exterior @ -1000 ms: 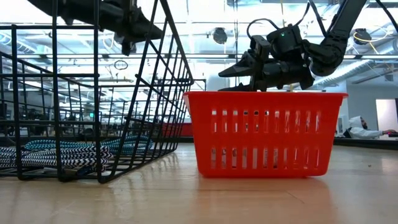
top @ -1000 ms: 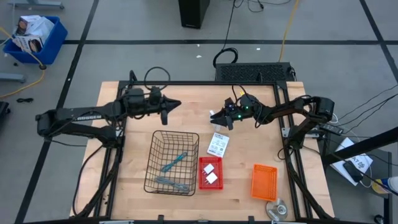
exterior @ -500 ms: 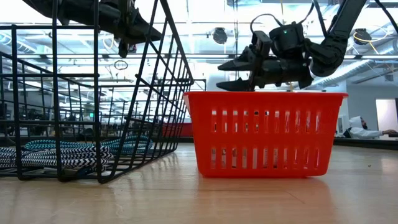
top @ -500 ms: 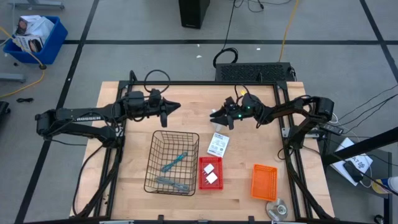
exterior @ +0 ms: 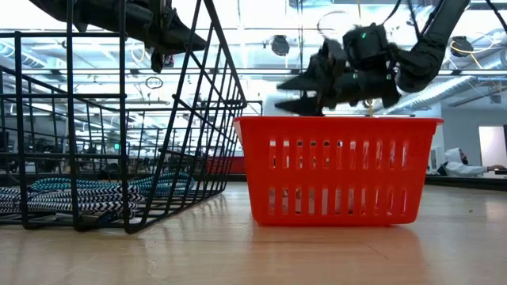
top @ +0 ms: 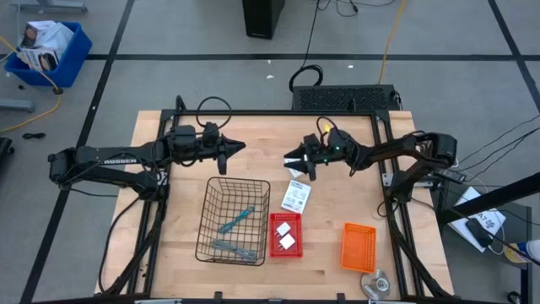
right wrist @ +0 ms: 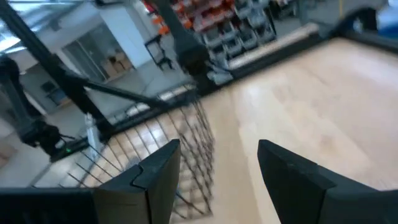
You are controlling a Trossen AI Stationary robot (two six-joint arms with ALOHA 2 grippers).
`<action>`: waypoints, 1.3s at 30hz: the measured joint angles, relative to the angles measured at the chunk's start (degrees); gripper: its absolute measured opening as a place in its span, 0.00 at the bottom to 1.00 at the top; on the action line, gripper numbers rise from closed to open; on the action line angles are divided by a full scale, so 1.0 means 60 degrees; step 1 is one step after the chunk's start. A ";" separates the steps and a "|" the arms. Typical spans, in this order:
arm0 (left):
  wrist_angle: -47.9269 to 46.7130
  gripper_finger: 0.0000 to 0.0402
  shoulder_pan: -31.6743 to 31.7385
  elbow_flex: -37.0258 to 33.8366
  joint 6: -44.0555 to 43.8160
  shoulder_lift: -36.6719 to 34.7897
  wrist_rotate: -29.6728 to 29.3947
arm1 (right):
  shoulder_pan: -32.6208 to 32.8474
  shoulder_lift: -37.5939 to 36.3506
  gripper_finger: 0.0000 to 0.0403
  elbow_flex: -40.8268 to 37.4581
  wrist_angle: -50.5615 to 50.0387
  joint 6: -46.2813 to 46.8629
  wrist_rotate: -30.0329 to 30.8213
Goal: Pick and place items into bin
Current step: Put the top card reader box into the orange basket
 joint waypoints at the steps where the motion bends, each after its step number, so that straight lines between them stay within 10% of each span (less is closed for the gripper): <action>1: -0.0007 0.06 0.0004 0.0000 -0.0067 0.0000 0.0000 | 0.0089 -0.0095 0.52 0.0019 0.0028 -0.0077 0.0097; 7: -0.0125 0.06 0.0006 0.0004 -0.0861 0.0181 -0.0354 | 0.0140 -0.1662 0.52 0.0027 -0.2861 0.0028 0.0937; 14: 0.0513 0.06 0.0136 0.0164 -0.1474 0.1232 -0.0303 | 0.0269 -0.3770 0.48 0.0015 -0.8117 -0.0128 0.4710; 28: -0.2198 0.06 0.1737 0.4563 -0.2184 0.5945 0.3800 | -0.0114 -0.3521 0.47 0.0013 -0.9905 0.1340 0.5488; 39: -0.6750 0.06 0.1534 0.9018 -0.0572 0.9664 0.4024 | -0.0523 -0.3102 0.47 0.0013 -0.9727 0.1542 0.4956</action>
